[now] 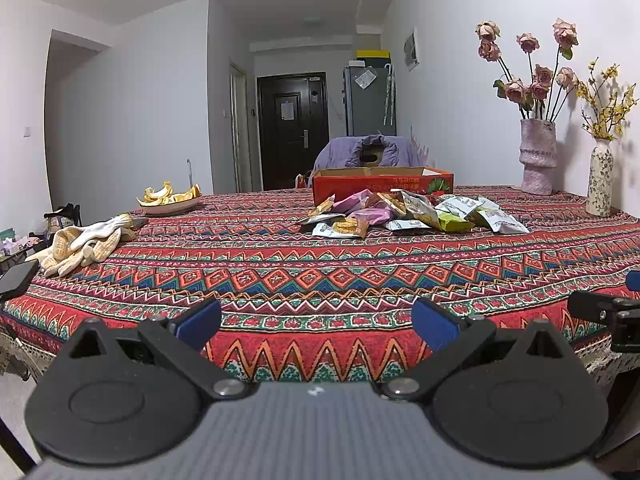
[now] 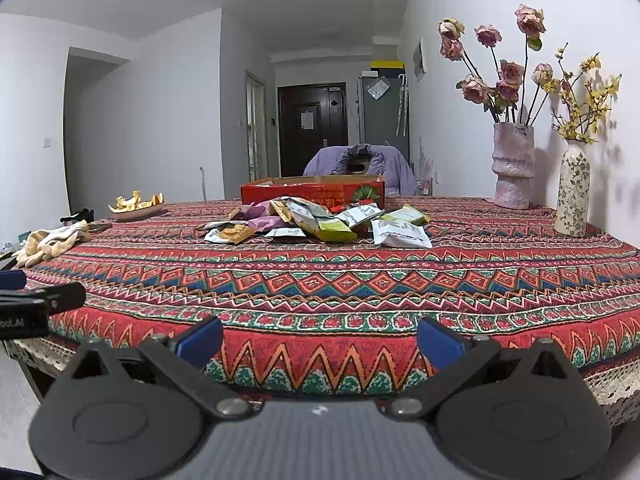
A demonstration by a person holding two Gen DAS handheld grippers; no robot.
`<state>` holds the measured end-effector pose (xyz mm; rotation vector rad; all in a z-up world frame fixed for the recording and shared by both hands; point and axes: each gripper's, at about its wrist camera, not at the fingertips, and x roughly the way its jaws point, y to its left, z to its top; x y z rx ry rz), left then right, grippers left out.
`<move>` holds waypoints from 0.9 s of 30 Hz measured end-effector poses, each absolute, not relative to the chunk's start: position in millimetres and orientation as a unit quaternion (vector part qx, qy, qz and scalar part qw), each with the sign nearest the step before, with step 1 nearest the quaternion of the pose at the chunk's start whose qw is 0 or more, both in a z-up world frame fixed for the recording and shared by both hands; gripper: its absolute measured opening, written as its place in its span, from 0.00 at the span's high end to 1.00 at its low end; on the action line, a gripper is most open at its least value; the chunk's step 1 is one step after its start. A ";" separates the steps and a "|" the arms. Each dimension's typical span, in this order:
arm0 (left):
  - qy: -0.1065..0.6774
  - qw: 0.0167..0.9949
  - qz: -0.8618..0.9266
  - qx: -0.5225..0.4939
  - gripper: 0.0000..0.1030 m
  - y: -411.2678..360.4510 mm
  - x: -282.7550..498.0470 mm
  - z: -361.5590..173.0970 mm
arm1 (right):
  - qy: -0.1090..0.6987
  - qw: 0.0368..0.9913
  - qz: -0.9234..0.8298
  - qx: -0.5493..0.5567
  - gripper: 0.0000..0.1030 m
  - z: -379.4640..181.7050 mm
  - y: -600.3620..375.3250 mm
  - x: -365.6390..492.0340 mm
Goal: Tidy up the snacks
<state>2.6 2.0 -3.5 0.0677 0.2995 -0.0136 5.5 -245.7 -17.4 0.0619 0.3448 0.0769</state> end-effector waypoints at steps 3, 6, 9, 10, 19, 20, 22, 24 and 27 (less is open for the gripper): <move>0.148 0.988 -0.007 0.035 0.00 1.9 2.7 -3.5 | 0.172 0.984 0.038 0.033 0.00 -18.3 -245.9 5.6; 0.148 0.988 -0.006 0.036 0.00 0.8 2.4 -4.0 | 0.173 0.984 0.038 0.034 0.00 -19.8 -245.9 4.9; 0.147 0.988 -0.007 0.036 0.00 0.8 2.3 -4.1 | 0.174 0.983 0.037 0.035 0.00 -20.1 -246.9 4.6; 0.148 0.988 -0.007 0.037 0.00 0.0 2.5 -4.0 | 0.174 0.984 0.036 0.035 0.00 -20.0 -247.2 4.4; 0.149 0.988 -0.005 0.037 0.00 -1.2 2.7 -4.5 | 0.174 0.984 0.034 0.036 0.00 -19.9 -247.5 3.9; 0.149 0.988 -0.005 0.038 0.00 -1.0 2.9 -4.5 | 0.174 0.984 0.034 0.037 0.00 -20.0 -247.5 4.0; 0.149 0.988 -0.005 0.040 0.00 -1.6 2.9 -4.4 | 0.175 0.983 0.034 0.037 0.00 -19.7 -247.4 4.1; 0.148 0.988 -0.004 0.040 0.00 -1.6 2.6 -4.2 | 0.175 0.983 0.035 0.037 0.00 -19.6 -247.1 4.6; 0.151 0.988 -0.003 0.042 0.00 -2.0 4.6 -3.5 | 0.175 0.983 0.035 0.037 0.00 -19.4 -246.7 5.8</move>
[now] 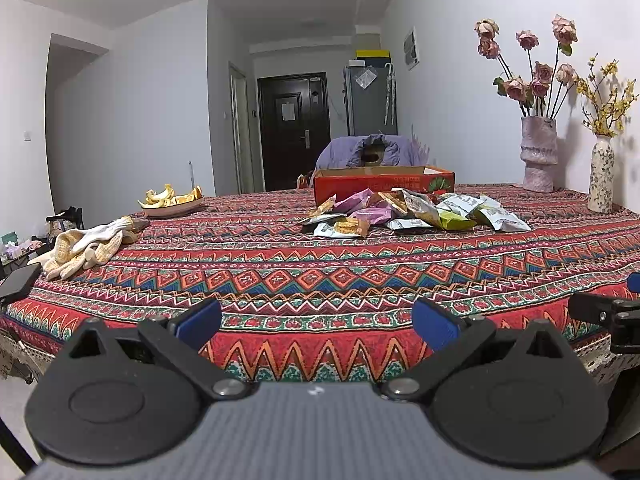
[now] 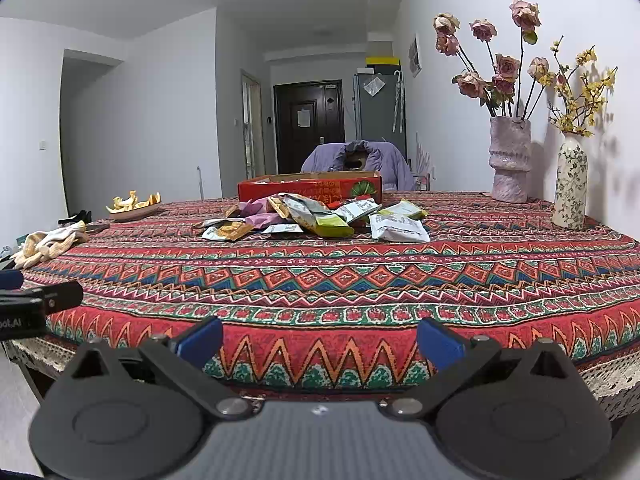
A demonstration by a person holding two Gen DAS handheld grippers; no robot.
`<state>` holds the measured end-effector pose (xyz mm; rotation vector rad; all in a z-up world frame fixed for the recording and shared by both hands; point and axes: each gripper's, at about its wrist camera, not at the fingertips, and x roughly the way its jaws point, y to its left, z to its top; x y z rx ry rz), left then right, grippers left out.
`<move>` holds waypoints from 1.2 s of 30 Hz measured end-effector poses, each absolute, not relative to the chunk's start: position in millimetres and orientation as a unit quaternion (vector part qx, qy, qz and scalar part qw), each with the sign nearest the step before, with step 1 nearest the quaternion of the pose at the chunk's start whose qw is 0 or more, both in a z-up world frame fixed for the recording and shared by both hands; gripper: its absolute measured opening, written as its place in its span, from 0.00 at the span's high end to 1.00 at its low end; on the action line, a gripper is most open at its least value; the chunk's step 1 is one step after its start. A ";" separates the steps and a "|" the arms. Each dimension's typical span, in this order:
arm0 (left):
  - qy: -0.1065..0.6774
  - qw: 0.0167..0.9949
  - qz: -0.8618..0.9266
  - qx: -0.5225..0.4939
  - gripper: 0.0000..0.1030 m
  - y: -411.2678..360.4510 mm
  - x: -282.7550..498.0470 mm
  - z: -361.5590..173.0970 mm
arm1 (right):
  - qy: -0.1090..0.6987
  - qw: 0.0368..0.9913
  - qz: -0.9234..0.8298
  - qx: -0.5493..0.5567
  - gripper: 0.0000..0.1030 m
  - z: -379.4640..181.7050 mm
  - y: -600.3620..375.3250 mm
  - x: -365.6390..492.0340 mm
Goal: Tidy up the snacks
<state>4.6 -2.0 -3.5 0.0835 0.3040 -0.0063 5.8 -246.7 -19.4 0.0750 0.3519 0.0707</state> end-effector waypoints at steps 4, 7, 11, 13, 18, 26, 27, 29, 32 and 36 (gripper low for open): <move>0.147 0.988 0.006 0.044 0.00 -3.5 11.1 1.0 | 0.170 0.984 0.036 0.041 0.00 -15.8 -248.0 16.7; 0.143 0.988 0.010 0.059 0.00 -8.1 23.1 2.2 | 0.164 0.985 0.039 0.040 0.00 -16.0 -252.5 31.2; 0.143 0.987 0.007 0.072 0.00 -17.0 48.8 5.9 | 0.175 0.984 0.030 0.024 0.00 -14.7 -259.3 57.4; 0.150 0.986 0.003 0.070 0.00 -20.3 62.3 9.1 | 0.175 0.984 0.026 0.026 0.00 -10.5 -263.6 68.0; 0.168 0.983 -0.011 0.072 0.00 -30.5 91.2 16.2 | 0.180 0.982 0.023 0.046 0.00 -0.2 -274.3 98.1; 0.206 0.977 -0.027 0.054 0.00 -39.4 144.5 32.9 | 0.191 0.978 0.026 0.084 0.00 17.6 -296.0 141.5; 0.213 0.975 -0.032 0.047 0.00 -39.5 152.7 34.9 | 0.193 0.977 0.025 0.092 0.00 20.2 -300.8 147.7; 0.225 0.973 -0.041 0.033 0.00 -40.4 168.1 37.8 | 0.197 0.975 0.016 0.097 0.00 24.7 -309.3 161.3; 0.239 0.970 -0.048 0.020 0.00 -43.0 192.5 41.2 | 0.204 0.975 -0.005 0.094 0.00 28.8 -320.7 179.9; 0.241 0.969 -0.043 0.030 0.00 -47.4 218.5 44.4 | 0.221 0.970 -0.010 0.099 0.00 29.6 -332.6 204.1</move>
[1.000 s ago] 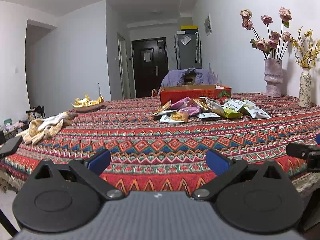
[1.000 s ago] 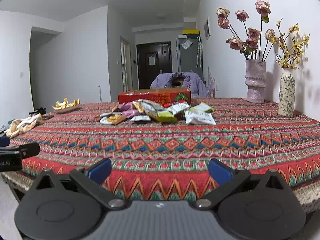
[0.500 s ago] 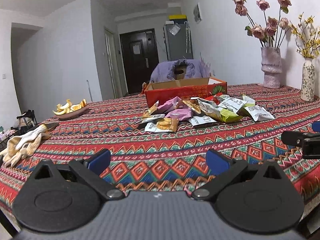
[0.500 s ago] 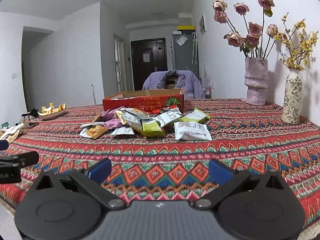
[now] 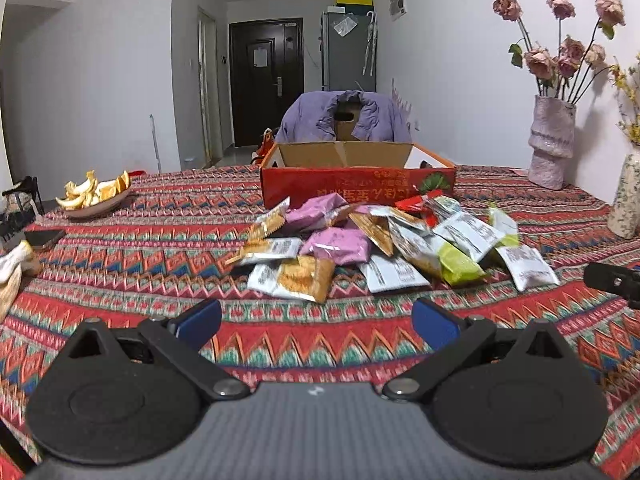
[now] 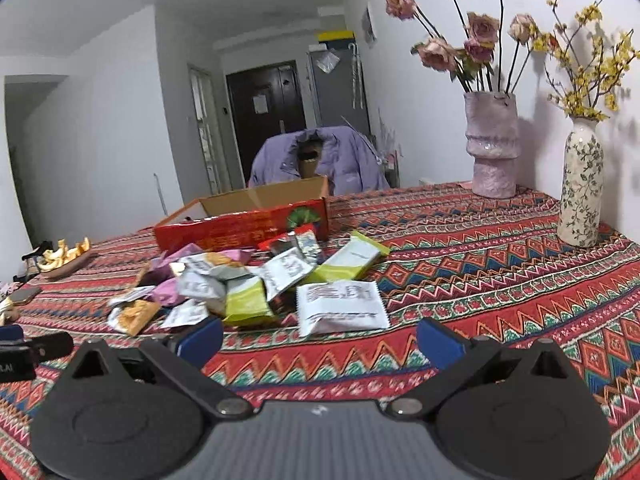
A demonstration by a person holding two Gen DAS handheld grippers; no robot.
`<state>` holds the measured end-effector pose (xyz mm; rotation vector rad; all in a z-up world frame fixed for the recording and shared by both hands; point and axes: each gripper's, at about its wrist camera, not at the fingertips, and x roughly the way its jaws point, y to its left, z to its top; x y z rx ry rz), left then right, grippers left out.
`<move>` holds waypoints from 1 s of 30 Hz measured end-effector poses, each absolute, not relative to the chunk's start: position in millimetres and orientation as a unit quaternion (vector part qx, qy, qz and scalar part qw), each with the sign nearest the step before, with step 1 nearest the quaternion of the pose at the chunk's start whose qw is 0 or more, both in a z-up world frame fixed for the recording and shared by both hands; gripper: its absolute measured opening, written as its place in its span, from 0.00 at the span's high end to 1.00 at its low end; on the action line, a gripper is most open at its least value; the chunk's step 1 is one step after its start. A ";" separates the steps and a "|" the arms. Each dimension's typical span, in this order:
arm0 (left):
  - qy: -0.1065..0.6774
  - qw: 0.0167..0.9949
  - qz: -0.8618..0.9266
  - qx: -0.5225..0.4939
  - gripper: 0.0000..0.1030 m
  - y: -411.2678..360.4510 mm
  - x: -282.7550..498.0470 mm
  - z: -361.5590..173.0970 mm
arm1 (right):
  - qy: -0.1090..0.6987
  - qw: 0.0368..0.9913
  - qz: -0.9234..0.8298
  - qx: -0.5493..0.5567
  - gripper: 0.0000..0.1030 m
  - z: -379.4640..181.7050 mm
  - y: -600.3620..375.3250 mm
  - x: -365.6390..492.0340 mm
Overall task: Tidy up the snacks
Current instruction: 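Grasp a white cracker-picture packet with the left tool while the right tool grasps a white printed packet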
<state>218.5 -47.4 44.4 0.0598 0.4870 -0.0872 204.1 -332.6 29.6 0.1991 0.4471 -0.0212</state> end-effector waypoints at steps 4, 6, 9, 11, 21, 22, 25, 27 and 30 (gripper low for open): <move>0.253 0.966 -0.040 0.036 0.00 -48.6 241.8 47.3 | 0.224 0.968 -0.009 0.114 0.00 28.3 -342.0 223.0; 0.258 0.965 -0.035 0.038 0.00 -46.7 255.2 48.2 | 0.230 0.965 -0.015 0.122 0.00 26.0 -346.8 235.2; 0.266 0.963 -0.026 0.034 0.00 -39.5 277.6 49.8 | 0.226 0.966 -0.014 0.126 0.00 24.7 -352.3 249.5; 0.279 0.960 -0.022 0.027 0.00 -31.3 295.1 49.7 | 0.221 0.967 -0.010 0.126 0.00 23.2 -355.5 260.3; 0.306 0.951 -0.039 -0.016 0.00 5.7 391.1 23.3 | 0.301 0.953 -0.017 0.039 0.00 4.6 -347.0 317.2; 0.316 0.948 -0.040 -0.022 0.00 8.1 399.0 18.8 | 0.303 0.952 -0.019 0.031 0.00 2.7 -345.7 320.2; 0.336 0.940 -0.050 -0.035 0.02 12.6 414.3 6.7 | 0.313 0.949 -0.020 0.022 0.01 -2.1 -343.2 328.5; 0.349 0.934 -0.057 -0.046 0.04 15.8 419.3 1.8 | 0.318 0.947 -0.023 0.022 0.01 -3.8 -342.5 331.8; 0.354 0.931 -0.071 -0.055 0.19 19.8 420.8 -4.2 | 0.325 0.945 -0.023 0.019 0.01 -6.2 -339.5 335.5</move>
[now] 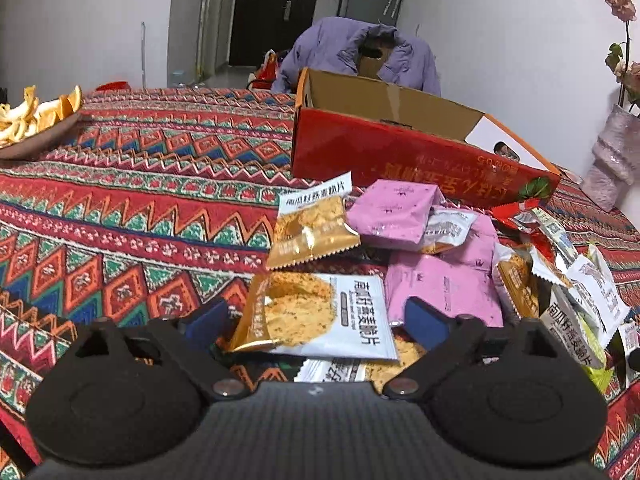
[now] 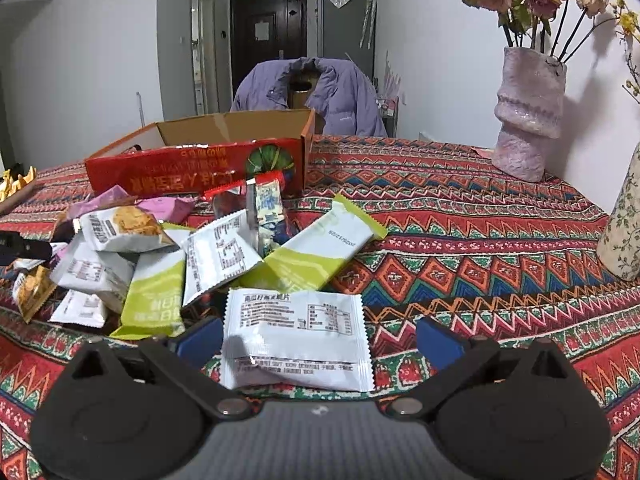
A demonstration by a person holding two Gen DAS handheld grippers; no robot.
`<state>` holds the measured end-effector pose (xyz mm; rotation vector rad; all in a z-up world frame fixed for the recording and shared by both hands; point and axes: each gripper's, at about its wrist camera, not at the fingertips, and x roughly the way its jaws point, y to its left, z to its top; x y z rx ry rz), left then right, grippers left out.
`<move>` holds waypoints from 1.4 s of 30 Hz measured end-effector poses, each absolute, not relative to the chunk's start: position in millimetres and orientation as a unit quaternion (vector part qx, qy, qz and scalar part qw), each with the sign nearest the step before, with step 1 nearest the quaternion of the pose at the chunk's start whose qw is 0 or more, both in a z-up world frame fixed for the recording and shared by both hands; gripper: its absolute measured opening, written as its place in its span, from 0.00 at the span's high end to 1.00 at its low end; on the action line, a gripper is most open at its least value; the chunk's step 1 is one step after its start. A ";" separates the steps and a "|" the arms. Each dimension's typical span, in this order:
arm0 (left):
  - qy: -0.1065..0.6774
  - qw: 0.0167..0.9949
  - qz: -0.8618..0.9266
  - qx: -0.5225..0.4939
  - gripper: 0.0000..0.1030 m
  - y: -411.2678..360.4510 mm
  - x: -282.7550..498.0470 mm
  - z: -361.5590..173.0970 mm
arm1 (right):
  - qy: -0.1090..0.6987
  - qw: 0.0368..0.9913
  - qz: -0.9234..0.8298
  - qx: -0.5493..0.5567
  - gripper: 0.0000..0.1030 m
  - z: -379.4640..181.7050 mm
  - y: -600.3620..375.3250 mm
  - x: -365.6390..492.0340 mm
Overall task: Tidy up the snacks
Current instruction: 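Grasp a white cracker-picture packet with the left tool while the right tool grasps a white printed packet, then drop the white printed packet into the box with the right tool while the left tool carries its packet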
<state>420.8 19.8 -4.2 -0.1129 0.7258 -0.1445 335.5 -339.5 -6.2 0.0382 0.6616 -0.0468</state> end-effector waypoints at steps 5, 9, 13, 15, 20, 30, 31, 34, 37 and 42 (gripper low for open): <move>0.344 0.934 -0.074 -0.065 0.31 26.3 417.0 -6.2 | 0.335 0.942 -0.024 0.019 0.02 -12.5 -339.7 341.3; 0.337 0.936 -0.071 -0.075 0.32 30.1 411.2 -4.2 | 0.336 0.941 -0.022 0.024 0.06 -14.6 -340.4 342.7; 0.315 0.945 -0.059 -0.068 0.32 32.8 400.6 6.4 | 0.334 0.942 -0.010 0.040 0.20 -14.6 -341.3 342.0; 0.303 0.949 -0.056 -0.071 0.32 36.5 391.2 15.0 | 0.331 0.943 0.001 0.043 0.30 -12.5 -340.1 340.9; 0.284 0.955 -0.048 -0.071 0.32 40.0 367.4 36.1 | 0.321 0.947 0.003 0.029 0.39 -6.7 -335.9 334.2; 0.252 0.965 -0.060 -0.045 0.32 31.6 312.6 71.8 | 0.292 0.953 0.034 0.077 0.88 11.0 -347.2 299.1; 0.251 0.965 -0.061 -0.045 0.32 31.0 308.5 73.3 | 0.286 0.954 0.037 0.078 0.92 14.3 -346.9 294.7; 0.242 0.967 -0.066 -0.041 0.32 28.3 295.3 78.1 | 0.265 0.960 0.053 0.076 0.98 29.2 -343.3 278.7; 0.236 0.969 -0.067 -0.042 0.32 24.7 287.4 82.8 | 0.244 0.964 0.072 0.072 0.99 45.6 -340.1 264.9; 0.227 0.970 -0.073 -0.040 0.32 18.1 288.1 92.7 | 0.214 0.971 0.095 0.059 0.99 70.7 -334.9 257.7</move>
